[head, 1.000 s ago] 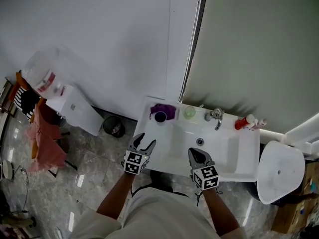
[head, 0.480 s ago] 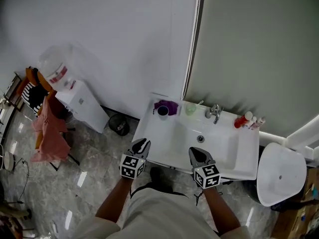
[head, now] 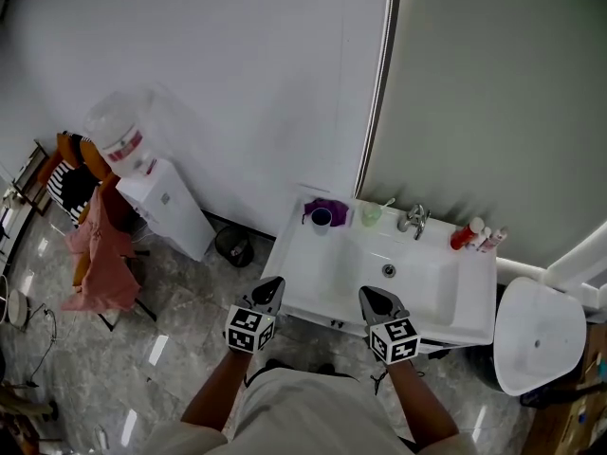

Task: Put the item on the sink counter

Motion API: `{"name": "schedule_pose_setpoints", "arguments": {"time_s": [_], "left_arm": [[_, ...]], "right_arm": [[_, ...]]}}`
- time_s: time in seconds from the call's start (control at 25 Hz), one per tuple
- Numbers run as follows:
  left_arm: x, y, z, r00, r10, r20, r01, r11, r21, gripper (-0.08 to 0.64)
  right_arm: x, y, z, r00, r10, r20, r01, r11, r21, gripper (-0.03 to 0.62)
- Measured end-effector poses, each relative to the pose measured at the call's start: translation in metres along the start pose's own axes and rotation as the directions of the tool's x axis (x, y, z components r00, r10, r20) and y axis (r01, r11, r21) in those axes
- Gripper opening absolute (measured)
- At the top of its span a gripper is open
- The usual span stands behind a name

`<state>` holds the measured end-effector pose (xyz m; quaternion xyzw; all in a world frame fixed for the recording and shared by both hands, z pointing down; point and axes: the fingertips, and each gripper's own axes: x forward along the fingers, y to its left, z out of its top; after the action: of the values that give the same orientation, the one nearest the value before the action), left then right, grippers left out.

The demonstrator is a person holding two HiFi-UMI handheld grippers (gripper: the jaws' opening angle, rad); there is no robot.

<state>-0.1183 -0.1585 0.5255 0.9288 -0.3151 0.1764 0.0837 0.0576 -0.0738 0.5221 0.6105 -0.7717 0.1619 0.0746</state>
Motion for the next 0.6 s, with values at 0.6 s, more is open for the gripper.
{"name": "schedule_pose_setpoints", "arguments": {"time_s": [0.6], "left_arm": [[-0.050, 0.037, 0.037, 0.996, -0.088, 0.032, 0.087, 0.996, 0.035, 0.006]], "right_arm": [[0.009, 0.045, 0.048, 0.995, -0.054, 0.089, 0.055, 0.998, -0.005, 0.011]]}}
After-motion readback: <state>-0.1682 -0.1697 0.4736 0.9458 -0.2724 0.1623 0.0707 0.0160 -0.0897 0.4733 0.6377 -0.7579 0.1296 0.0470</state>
